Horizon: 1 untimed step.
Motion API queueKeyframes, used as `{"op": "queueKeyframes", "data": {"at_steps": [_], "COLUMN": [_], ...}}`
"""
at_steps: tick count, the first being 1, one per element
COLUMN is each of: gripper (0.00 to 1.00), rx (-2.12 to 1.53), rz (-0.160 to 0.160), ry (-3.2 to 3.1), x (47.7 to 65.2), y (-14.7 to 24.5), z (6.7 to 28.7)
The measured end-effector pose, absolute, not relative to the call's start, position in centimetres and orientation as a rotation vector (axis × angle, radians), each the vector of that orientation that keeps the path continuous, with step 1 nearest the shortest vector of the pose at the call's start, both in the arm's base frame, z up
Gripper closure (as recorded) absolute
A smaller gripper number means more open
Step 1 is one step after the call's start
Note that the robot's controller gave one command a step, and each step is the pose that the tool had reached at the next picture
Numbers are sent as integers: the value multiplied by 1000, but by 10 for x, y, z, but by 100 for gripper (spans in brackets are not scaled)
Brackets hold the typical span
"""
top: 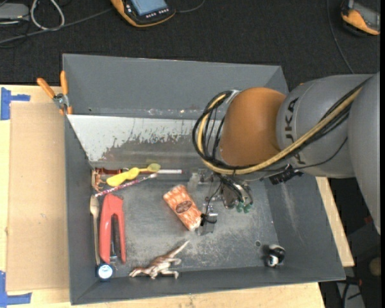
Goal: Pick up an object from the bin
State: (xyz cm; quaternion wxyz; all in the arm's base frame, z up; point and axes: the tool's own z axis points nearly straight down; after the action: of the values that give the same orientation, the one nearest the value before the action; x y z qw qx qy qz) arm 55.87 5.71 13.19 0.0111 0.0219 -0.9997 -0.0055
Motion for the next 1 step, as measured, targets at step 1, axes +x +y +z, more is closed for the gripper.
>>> {"op": "queueKeyframes", "data": {"at_steps": [1], "gripper": [0], "rx": [156], "rz": [-7], "ry": [-3130], "x": [574], "y": [22], "z": [173]}}
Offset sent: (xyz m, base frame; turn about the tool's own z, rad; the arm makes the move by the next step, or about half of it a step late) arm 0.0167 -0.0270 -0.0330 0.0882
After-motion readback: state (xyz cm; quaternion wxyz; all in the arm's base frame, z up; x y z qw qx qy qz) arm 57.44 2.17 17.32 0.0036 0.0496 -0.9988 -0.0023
